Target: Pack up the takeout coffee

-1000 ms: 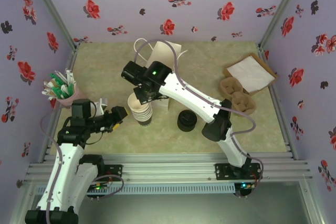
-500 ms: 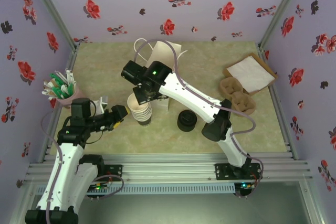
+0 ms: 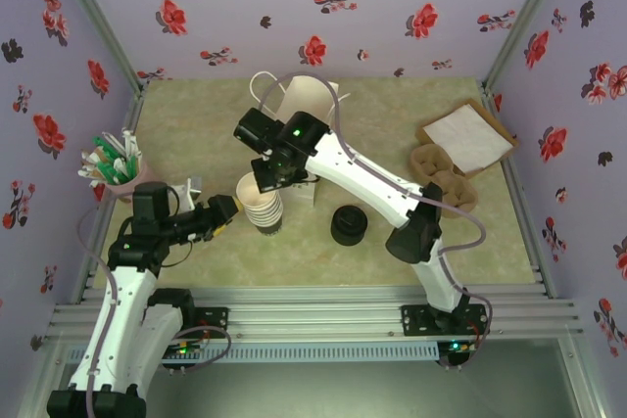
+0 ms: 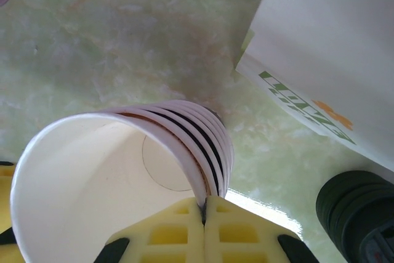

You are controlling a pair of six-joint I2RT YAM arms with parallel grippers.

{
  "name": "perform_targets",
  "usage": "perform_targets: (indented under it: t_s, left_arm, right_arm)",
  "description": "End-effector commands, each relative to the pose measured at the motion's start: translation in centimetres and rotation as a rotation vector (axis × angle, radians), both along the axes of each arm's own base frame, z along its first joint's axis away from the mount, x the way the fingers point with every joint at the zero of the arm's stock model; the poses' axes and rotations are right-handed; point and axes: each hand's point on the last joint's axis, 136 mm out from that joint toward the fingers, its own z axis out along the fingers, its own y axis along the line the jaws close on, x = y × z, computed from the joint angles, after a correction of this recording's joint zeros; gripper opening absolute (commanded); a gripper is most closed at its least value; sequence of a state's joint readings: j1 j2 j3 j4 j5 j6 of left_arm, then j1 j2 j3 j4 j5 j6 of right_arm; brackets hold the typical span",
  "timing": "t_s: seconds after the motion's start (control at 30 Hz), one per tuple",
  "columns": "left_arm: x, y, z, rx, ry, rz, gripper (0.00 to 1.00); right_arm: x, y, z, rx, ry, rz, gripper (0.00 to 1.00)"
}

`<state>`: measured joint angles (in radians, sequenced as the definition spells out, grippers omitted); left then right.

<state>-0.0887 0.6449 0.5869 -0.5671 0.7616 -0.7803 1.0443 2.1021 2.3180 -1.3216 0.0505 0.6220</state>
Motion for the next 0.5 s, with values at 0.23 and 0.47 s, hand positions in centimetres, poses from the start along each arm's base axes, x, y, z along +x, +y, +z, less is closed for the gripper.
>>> perform_targets:
  t_s: [0.23, 0.47]
  left_arm:
    - [0.15, -0.56, 0.7, -0.045, -0.046, -0.028, 0.59]
    - [0.45, -0.73, -0.11, -0.073, -0.034, -0.021, 0.51]
  right_arm:
    - [-0.27, -0.01, 1.63, 0.109, 0.024, -0.035, 0.0]
    - [-0.27, -0.07, 1.86, 0.134, 0.029, -0.041, 0.0]
